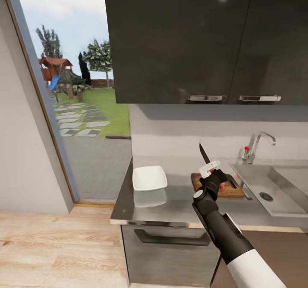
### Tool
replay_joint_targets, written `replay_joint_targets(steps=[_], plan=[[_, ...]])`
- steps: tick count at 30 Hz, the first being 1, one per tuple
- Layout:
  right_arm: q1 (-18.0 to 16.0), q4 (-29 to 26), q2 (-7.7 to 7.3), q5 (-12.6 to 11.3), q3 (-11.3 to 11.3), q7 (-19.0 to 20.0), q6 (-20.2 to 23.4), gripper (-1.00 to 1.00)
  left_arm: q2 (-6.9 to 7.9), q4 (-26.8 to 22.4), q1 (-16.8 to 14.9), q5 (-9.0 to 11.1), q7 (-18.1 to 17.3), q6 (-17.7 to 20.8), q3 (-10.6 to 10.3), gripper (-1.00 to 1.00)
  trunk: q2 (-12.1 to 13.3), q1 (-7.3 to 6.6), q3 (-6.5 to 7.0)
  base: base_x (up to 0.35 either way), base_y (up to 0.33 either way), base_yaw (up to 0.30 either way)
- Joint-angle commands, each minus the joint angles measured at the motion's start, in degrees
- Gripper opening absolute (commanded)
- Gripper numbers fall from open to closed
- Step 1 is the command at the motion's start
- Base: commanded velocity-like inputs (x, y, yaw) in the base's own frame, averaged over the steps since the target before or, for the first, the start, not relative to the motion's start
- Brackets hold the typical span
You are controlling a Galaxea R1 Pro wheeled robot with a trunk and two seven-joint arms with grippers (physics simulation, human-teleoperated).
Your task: In the kitchen, take the Vidalia onion out of the sink, dice it on the chopping board with the paring knife, put the diced onion into the bowl on the countertop, then place both the paring knife and the chopping board into the sink.
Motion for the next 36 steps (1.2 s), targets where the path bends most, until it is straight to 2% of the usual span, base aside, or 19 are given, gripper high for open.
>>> replay_joint_targets(steps=[1,2,3,5,14,18,27,36], plan=[[-0.05,0.11,-0.02,0.11,0.58,-0.18,0.31,-1.0,-0.06,0.24,-0.03,0.38,0.06,-0.11,-0.49,1.0,-0.04,0.04,-0.02,0.184,-0.166,0.0],[-0.03,0.29,-0.03,0.11,1.24,-0.18,0.32,-1.0,-0.07,0.24,0.03,0.37,0.06,0.09,-0.49,1.0,-0.04,0.04,-0.02,0.202,-0.18,0.0],[-0.02,1.56,-0.03,0.12,3.73,-0.23,0.32,-1.0,-0.07,0.24,0.1,0.38,0.16,0.55,-0.49,1.0,-0.04,0.04,-0.02,0.238,-0.199,0.0],[-0.03,2.56,-0.03,0.16,5.21,-0.25,0.32,-1.0,-0.07,0.24,0.12,0.39,0.21,0.84,-0.49,1.0,-0.04,0.04,-0.02,0.247,-0.204,0.0],[-0.05,3.27,0.32,0.19,6.54,-0.34,0.59,-1.0,-0.23,0.24,0.19,0.36,0.38,2.57,-0.49,1.0,-0.04,0.04,-0.02,0.256,-0.217,0.0],[-0.04,3.6,0.06,0.19,8.77,-0.35,0.74,-1.0,-0.59,0.24,0.21,0.36,0.46,3.0,-0.49,1.0,-0.04,0.04,-0.02,0.253,-0.241,0.0],[-0.01,6.71,-0.1,0.19,9.28,-0.35,0.72,-1.0,-0.87,0.24,0.21,0.36,0.51,3.96,-0.49,1.0,-0.04,0.04,-0.02,0.243,-0.244,0.0],[-0.02,8.23,-0.04,0.19,9.33,-0.35,0.59,-1.0,-0.99,0.24,0.22,0.36,0.44,4.12,-0.49,1.0,-0.04,0.04,-0.02,0.046,-0.088,0.0]])
